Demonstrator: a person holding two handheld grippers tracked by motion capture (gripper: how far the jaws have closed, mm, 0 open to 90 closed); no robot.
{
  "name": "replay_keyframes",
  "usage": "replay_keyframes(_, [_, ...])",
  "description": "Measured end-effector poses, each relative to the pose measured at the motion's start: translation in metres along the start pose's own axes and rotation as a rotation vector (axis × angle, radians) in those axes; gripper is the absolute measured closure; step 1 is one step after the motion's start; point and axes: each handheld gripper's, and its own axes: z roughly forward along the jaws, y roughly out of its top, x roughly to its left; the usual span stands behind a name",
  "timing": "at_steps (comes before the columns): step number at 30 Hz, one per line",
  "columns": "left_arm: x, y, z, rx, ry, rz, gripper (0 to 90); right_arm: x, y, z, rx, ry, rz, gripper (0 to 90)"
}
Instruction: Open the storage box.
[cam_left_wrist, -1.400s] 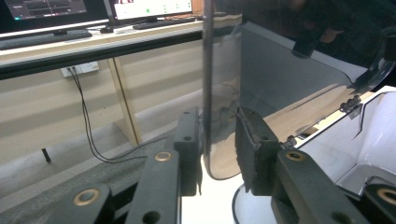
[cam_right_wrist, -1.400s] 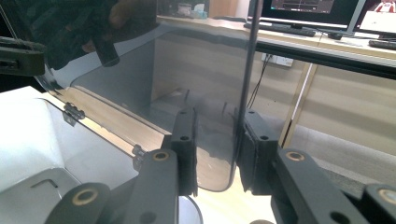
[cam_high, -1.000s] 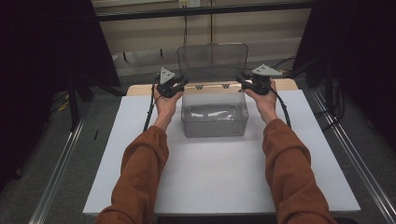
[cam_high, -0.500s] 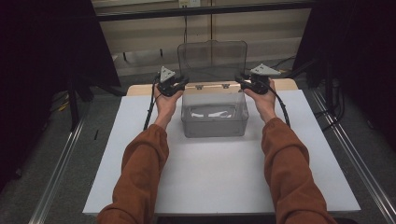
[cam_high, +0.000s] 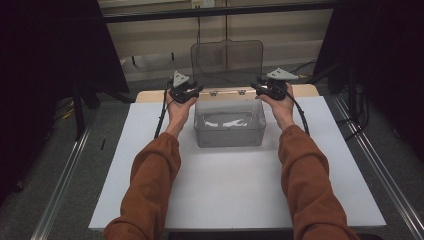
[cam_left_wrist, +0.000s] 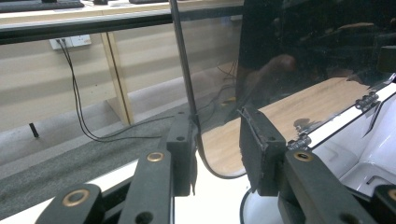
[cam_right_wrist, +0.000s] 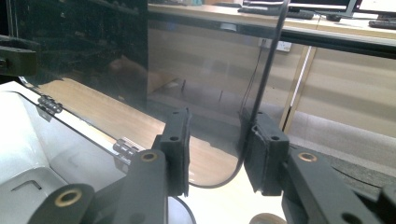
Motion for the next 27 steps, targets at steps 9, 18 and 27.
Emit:
replay_keyframes(9, [0.0008, 0.0022, 0.0054, 0.042, -0.004, -0.032, 62.5, -0.0001, 0.0005, 0.0038, 0.014, -0.001, 0.011, 57.4])
replay_keyframes(18, [0.0036, 0.0023, 0.0065, 0.056, -0.02, -0.046, 61.1, -0.0015, -0.0014, 0.0064, 0.021, 0.005, 0.031, 55.3])
replay_keyframes(27, [0.0049, 0.0018, 0.0081, 0.077, -0.025, -0.08, 59.1, -0.003, 0.0007, 0.0093, 0.051, 0.011, 0.036, 53.1])
